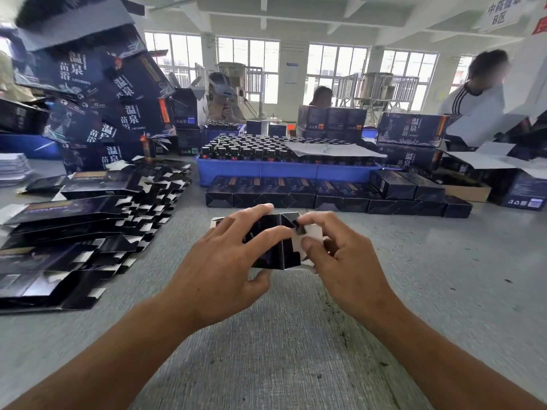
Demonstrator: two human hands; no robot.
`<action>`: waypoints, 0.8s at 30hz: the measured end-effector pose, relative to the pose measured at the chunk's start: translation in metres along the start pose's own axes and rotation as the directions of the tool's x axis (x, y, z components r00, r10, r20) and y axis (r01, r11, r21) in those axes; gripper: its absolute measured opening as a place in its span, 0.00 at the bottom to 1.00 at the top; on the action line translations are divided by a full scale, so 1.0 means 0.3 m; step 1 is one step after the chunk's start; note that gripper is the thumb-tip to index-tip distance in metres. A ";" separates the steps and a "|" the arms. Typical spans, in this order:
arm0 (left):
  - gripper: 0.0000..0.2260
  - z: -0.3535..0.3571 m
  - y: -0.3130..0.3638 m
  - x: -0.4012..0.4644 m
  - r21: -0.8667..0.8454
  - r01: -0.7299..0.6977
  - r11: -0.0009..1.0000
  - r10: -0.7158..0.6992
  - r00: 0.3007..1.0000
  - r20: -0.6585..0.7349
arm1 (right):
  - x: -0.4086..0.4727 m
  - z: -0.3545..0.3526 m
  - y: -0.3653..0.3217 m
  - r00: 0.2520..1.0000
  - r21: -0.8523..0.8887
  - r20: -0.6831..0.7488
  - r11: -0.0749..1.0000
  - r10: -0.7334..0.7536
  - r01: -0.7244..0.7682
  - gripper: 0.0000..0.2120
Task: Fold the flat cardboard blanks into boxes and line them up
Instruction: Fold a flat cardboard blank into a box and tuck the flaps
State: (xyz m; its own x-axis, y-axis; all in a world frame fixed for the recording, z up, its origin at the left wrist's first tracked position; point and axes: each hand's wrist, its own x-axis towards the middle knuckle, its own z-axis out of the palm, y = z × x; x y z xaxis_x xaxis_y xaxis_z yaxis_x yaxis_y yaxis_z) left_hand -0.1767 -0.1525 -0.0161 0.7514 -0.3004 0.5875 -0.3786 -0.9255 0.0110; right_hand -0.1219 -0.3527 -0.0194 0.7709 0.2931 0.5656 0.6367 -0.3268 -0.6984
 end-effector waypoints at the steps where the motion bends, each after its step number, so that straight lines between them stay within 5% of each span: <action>1: 0.28 0.001 -0.001 -0.001 -0.003 -0.003 1.000 0.003 1.000 -0.010 | 0.001 0.002 0.002 1.000 -0.016 -0.005 1.000 -0.007 0.007 0.13; 8: 0.34 0.014 -0.009 -0.001 0.018 -0.005 1.000 0.006 1.000 -0.024 | 0.003 -0.006 -0.008 1.000 -0.064 0.020 0.998 -0.018 0.019 0.12; 14: 0.31 0.011 -0.031 -0.007 0.018 0.044 0.999 -0.043 0.999 -0.010 | -0.010 -0.006 -0.025 0.955 -0.027 0.290 0.998 0.068 -0.063 0.34; 20: 0.31 0.013 -0.012 -0.002 0.015 0.014 1.000 -0.013 0.999 -0.033 | -0.008 0.000 -0.025 0.997 -0.061 0.070 0.998 0.033 -0.029 0.20; 24: 0.31 0.016 -0.010 -0.007 0.007 0.015 1.000 -0.015 0.999 -0.039 | -0.014 0.007 -0.024 0.999 -0.012 0.028 0.999 0.036 -0.035 0.23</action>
State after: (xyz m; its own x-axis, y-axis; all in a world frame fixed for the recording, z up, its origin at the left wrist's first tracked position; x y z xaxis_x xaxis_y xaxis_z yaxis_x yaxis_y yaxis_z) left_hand -0.1745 -0.1503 -0.0211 0.7353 -0.2770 0.6186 -0.3631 -0.9317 0.0143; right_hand -0.1297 -0.3497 -0.0177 0.7923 0.3066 0.5275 0.6092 -0.3481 -0.7126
